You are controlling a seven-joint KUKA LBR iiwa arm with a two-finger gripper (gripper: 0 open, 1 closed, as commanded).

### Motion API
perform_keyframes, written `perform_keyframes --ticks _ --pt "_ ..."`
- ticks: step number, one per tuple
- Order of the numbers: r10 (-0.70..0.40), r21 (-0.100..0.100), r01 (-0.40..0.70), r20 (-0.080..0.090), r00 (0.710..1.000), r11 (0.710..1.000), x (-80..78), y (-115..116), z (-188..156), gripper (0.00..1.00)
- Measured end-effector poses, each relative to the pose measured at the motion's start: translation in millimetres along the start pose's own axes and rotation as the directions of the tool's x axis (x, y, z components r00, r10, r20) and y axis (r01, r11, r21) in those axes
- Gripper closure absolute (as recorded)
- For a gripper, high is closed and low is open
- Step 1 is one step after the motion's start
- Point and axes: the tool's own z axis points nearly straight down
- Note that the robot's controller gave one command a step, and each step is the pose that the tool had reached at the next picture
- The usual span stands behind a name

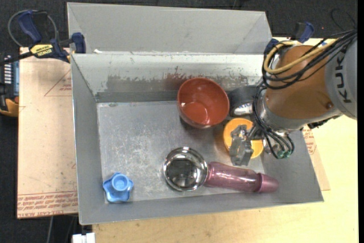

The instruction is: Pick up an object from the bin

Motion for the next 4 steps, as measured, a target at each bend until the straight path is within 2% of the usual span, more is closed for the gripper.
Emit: perform_keyframes --ticks 1,2,3,4 --pt "0.000 0.000 0.000 0.000 1.000 1.000 0.0 0.0 0.0 1.00" --pt "0.013 0.001 -0.013 -0.002 1.000 1.000 20.1 -57.4 34.1 0.00" --pt "0.010 -0.001 -0.010 0.000 1.000 1.000 19.1 -55.2 33.3 0.00" --pt "0.045 -0.003 -0.045 -0.005 0.999 0.999 26.4 -59.8 64.3 0.00"
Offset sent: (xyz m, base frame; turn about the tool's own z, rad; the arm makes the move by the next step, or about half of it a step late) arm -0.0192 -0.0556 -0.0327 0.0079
